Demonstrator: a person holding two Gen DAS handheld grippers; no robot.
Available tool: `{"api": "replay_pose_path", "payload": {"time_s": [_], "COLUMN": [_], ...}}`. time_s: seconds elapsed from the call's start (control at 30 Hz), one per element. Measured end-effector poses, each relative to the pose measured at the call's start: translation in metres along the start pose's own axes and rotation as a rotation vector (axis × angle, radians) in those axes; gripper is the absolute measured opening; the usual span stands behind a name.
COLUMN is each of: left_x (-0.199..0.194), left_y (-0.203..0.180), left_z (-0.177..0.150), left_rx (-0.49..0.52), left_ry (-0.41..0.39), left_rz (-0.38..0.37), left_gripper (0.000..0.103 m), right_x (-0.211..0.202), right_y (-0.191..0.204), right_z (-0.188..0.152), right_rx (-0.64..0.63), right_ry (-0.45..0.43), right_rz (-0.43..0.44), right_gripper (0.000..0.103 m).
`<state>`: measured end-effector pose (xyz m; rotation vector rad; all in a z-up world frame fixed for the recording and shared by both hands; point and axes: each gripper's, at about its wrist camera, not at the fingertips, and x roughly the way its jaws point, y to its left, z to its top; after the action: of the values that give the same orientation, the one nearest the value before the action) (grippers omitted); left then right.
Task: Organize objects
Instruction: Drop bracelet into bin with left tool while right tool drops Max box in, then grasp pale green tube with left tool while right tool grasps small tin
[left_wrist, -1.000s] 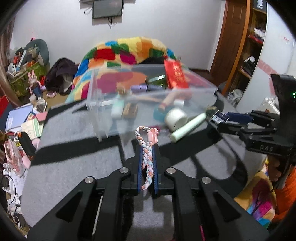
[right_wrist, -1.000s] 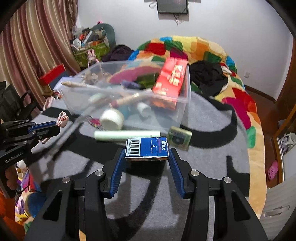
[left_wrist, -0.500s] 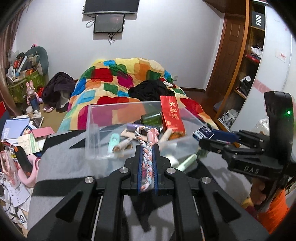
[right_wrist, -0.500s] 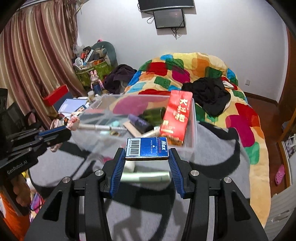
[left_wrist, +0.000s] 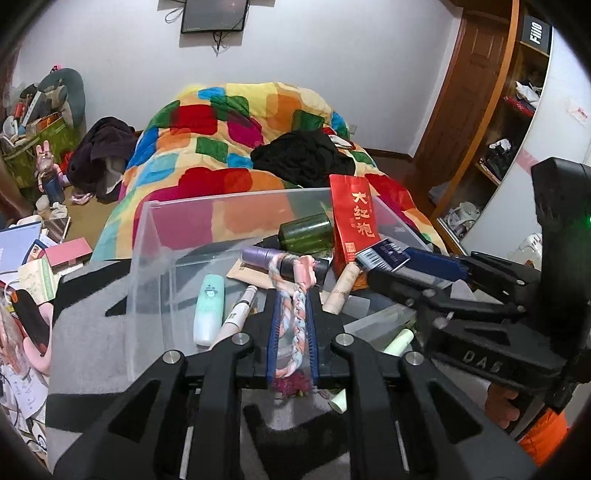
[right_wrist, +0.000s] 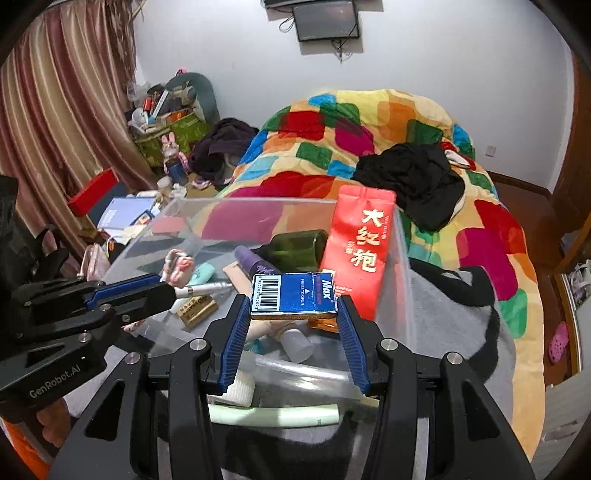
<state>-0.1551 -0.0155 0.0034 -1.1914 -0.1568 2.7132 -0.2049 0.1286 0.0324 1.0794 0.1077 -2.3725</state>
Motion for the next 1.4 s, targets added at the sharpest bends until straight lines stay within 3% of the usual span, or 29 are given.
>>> {"api": "replay_pose_path", "payload": {"time_s": [0.03,0.1,0.13,0.5,0.8,1.0,1.17,1.33,1.4], "left_x": [-0.001,-0.006,-0.009,-0.046,-0.03,0.01,0.027,0.028,0.027], "left_y": [-0.002,-0.006,-0.007,-0.021,-0.038,-0.046,-0.05,-0.053,-0.054], "left_z": [-0.001,-0.003,-0.003,-0.006,-0.042,-0.062,-0.062,-0.068,-0.071], "left_rx": [0.008,0.026,0.032,0.062,0.105,0.12,0.126,0.126,0.112], "left_ry": [-0.002,-0.019,-0.029,-0.105,-0.004,0.133,0.184,0.194,0.213], "left_rz": [-0.001,0.008,0.012,-0.001,-0.071,-0.051,-0.041,-0.06,-0.098], "left_gripper": [0.02,0.038,0.04,0.051,0.051,0.051,0.051,0.035,0.026], "right_x": [0.0,-0.001,-0.003,-0.047,-0.049,-0.02,0.0,0.002,0.0], "right_y": [0.001,0.003,0.003,-0.01,-0.044,-0.065,-0.068,-0.071,-0.073], "right_z": [-0.001,-0.002,-0.003,-0.017,-0.044,-0.059,-0.061,-0.062,-0.063], "right_rx": [-0.007,-0.021,-0.022,-0.045,0.007,0.054,0.078,0.092,0.103], "right_ry": [0.003,0.009,0.009,-0.064,-0.015,0.078,0.124,0.125,0.123], "right_rz": [0.001,0.008,0.01,-0.019,-0.067,-0.069,-0.069,-0.067,-0.049], "right_gripper": [0.045,0.046,0.047,0.052,0.052,0.052,0.052,0.051,0.041]}}
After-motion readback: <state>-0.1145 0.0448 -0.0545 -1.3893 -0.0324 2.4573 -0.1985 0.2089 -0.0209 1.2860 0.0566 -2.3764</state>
